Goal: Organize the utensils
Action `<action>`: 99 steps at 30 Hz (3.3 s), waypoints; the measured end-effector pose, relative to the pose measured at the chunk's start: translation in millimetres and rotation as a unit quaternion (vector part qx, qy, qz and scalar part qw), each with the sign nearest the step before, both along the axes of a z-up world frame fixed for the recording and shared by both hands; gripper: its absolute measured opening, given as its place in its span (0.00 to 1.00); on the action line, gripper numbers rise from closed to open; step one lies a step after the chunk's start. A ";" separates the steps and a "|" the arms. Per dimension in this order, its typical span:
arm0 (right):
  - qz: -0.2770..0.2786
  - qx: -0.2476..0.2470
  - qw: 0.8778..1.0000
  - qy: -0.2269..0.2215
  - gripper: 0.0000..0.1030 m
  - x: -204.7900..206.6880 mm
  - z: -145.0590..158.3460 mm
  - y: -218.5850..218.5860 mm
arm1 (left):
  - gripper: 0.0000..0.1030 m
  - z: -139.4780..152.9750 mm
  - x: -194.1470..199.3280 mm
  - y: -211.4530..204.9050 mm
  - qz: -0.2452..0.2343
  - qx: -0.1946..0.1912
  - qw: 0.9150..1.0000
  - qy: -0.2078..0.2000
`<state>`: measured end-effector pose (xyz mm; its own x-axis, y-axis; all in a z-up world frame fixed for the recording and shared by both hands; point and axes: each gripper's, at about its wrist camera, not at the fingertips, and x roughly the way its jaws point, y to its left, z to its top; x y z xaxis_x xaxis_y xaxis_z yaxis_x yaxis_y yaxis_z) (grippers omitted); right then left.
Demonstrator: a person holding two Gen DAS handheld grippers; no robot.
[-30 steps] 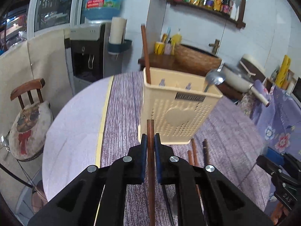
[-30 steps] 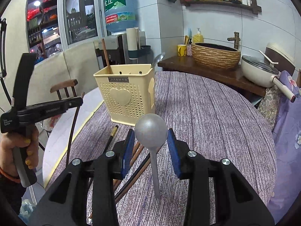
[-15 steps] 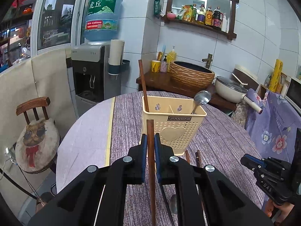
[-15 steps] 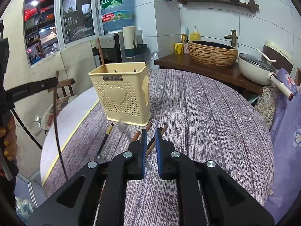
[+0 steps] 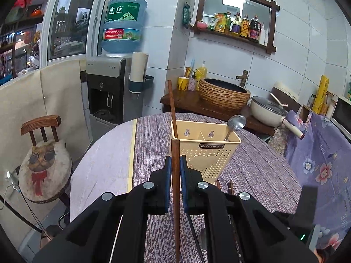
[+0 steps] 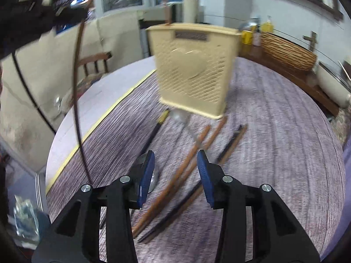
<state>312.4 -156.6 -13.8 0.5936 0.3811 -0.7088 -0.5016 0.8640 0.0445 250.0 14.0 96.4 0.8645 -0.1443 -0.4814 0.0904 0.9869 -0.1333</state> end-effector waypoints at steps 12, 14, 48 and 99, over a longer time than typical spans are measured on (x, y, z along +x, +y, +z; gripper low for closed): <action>0.000 -0.039 0.998 0.043 0.62 -6.4 -33.0 47.2 | 0.08 0.7 -7.1 4.0 -0.002 -0.001 1.000 -0.007; -0.005 -0.036 0.998 0.054 0.61 -2.6 -37.7 49.5 | 0.08 0.5 -7.1 3.3 -0.001 -0.001 1.000 -0.007; -0.010 0.056 0.998 0.005 0.38 -43.3 40.5 13.0 | 0.08 1.3 -8.9 2.4 -0.004 0.001 1.000 -0.009; -0.176 0.063 0.959 -0.213 0.37 124.8 168.1 5.7 | 0.08 94.4 83.7 -7.5 0.073 -0.059 0.981 -0.171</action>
<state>437.2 -151.0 154.3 0.9270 0.1705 -0.3341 -0.1756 0.9843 0.0151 333.8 6.4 190.8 0.9881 -0.0450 -0.1470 0.0094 0.9722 -0.2340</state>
